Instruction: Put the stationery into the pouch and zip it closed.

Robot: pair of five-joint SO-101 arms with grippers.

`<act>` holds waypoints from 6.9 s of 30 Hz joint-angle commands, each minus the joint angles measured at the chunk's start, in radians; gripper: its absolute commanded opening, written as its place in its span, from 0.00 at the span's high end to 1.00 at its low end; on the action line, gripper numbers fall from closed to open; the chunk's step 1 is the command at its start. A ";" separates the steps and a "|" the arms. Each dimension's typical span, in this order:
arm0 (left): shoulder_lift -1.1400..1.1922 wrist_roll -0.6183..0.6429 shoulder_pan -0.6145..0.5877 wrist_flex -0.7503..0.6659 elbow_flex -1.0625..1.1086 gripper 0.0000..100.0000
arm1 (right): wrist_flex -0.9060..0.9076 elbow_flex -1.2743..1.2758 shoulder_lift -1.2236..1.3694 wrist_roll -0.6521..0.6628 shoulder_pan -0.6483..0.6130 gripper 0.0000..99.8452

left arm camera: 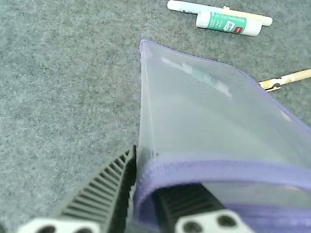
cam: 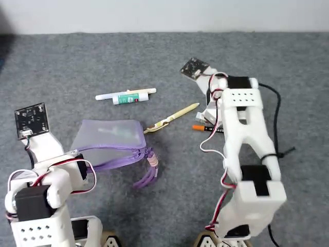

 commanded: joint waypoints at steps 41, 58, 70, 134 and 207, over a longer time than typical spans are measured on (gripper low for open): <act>0.011 0.009 -0.002 0.003 -0.016 0.99 | 0.562 -0.166 -0.337 -0.423 -0.151 0.99; 0.196 0.109 -0.002 0.081 -0.156 0.99 | 0.387 -0.021 -0.967 -0.951 -0.481 0.99; 0.529 0.132 -0.002 0.078 -0.392 0.99 | -0.058 0.206 -0.975 -1.057 -0.699 0.99; 0.568 0.132 0.066 0.080 -0.479 0.99 | -0.702 0.753 -1.152 -1.016 -0.769 0.81; 0.566 0.132 0.066 0.080 -0.478 0.99 | -0.166 0.114 0.174 -0.206 -0.070 0.77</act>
